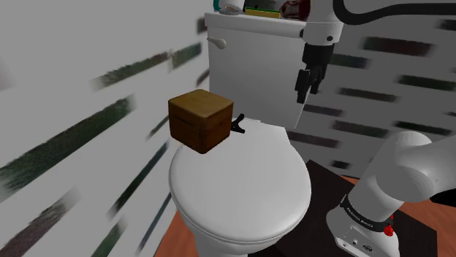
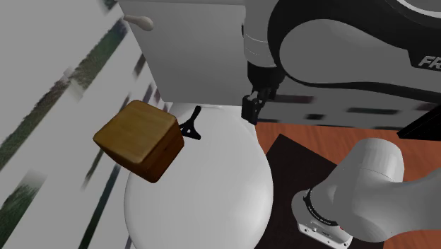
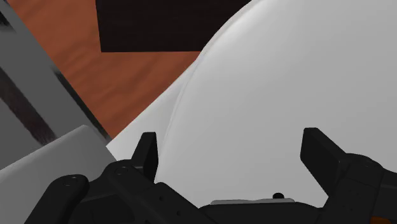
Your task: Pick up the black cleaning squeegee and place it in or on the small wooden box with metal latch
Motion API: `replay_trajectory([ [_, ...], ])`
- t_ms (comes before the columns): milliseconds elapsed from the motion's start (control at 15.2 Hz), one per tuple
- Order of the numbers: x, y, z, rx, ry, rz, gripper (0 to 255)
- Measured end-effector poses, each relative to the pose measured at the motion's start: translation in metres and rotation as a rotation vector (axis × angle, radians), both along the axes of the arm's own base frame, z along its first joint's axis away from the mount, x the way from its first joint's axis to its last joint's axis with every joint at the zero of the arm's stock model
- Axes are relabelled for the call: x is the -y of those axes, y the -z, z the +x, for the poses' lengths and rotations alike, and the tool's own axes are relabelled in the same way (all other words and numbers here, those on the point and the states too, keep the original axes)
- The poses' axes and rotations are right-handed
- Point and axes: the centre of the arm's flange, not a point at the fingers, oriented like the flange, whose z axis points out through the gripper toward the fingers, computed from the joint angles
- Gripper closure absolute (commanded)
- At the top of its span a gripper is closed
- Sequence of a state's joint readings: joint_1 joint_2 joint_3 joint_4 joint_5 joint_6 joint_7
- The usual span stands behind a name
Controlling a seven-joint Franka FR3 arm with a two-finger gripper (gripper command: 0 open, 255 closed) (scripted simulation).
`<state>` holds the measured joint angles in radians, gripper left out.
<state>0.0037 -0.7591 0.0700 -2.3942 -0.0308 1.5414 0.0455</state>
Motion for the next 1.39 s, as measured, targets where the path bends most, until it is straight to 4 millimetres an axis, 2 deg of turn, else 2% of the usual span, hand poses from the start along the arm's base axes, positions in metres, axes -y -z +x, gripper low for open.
replay_trajectory([
  [132, -0.002, 0.004, 0.004, 0.001, -0.001, 0.001, 0],
  [264, -0.008, 0.017, 0.018, 0.005, -0.004, 0.005, 0],
  [1386, -0.075, 0.139, 0.174, 0.062, -0.039, 0.048, 0],
])
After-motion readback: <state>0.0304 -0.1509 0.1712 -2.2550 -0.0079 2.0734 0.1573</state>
